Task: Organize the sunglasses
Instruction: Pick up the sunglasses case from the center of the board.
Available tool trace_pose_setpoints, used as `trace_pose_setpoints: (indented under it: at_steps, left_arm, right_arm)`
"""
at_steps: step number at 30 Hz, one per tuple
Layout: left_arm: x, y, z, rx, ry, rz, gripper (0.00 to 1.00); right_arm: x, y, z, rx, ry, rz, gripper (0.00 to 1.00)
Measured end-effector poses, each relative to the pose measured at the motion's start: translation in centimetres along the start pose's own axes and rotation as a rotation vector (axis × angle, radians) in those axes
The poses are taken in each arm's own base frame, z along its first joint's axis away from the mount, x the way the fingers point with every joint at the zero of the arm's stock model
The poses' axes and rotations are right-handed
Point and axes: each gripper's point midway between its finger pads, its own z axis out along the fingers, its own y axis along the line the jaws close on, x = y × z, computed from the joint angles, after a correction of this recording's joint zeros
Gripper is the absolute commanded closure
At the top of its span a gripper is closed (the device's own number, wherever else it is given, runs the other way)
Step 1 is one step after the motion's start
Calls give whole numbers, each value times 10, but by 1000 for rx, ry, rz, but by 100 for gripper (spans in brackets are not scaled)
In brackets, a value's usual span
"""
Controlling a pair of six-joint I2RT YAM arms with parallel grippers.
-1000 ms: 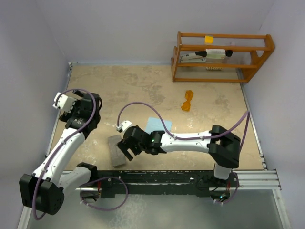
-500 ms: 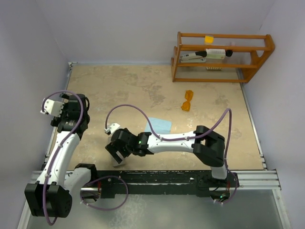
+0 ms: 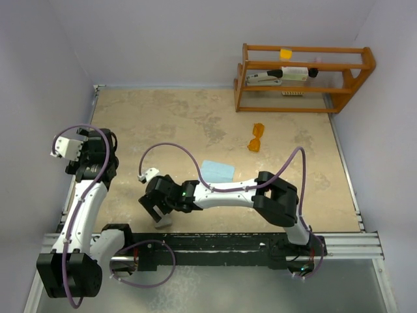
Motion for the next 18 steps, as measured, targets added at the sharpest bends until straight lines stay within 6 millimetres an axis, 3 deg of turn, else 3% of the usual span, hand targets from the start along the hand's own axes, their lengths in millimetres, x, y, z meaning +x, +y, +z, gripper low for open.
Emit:
trace_pose_setpoints:
  at_steps: [18]
  left_arm:
    - [-3,5,7,-17,7,5,0]
  right_arm:
    - [1,1,17,28,17,17,8]
